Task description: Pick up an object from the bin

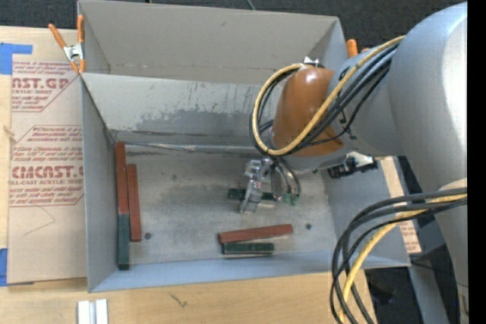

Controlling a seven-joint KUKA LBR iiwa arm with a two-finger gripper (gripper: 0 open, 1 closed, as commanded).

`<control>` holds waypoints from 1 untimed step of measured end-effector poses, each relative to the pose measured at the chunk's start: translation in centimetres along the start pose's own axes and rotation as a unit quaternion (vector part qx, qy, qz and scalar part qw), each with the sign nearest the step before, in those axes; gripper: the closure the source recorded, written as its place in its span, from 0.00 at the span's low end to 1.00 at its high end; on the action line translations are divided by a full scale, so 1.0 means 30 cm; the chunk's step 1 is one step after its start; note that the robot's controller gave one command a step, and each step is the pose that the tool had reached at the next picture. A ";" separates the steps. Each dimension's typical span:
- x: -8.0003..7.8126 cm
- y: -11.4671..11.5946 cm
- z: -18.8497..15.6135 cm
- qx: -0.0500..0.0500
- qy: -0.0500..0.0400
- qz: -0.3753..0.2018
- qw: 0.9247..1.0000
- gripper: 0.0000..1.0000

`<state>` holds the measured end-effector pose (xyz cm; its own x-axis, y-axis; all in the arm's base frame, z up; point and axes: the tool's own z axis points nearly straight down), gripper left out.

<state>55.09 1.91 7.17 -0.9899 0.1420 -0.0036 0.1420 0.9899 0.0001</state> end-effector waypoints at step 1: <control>0.000 0.000 -0.002 0.000 0.000 0.000 1.000 1.00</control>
Offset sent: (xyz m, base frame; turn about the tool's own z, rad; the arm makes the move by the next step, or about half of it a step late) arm 0.0000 -0.0001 0.0490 0.0000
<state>55.10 1.91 7.25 -0.9899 0.1416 -0.0032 0.1416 0.9899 0.0000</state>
